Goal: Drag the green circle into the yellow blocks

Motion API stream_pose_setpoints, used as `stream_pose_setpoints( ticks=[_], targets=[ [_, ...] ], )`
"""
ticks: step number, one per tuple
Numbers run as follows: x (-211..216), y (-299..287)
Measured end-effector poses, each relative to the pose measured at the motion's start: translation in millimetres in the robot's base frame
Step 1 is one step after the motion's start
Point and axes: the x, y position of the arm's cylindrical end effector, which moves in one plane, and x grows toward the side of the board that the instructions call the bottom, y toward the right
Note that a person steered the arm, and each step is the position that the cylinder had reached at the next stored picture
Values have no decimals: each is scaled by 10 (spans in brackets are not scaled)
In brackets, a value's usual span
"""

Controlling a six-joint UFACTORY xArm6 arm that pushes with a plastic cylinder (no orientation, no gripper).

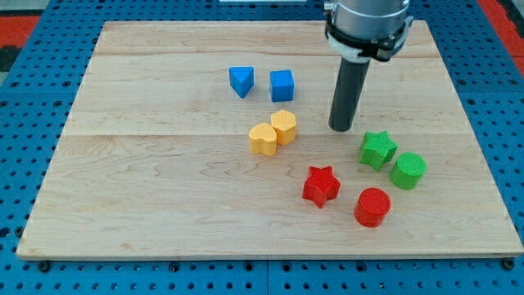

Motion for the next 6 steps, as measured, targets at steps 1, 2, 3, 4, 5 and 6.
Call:
stream_pose_setpoints(
  ticks=[1,2,3,4,5,6],
  targets=[
    [-145,9],
    [-145,7],
    [-145,-4],
    [-141,-53],
    [-130,-54],
    [-130,-133]
  ],
)
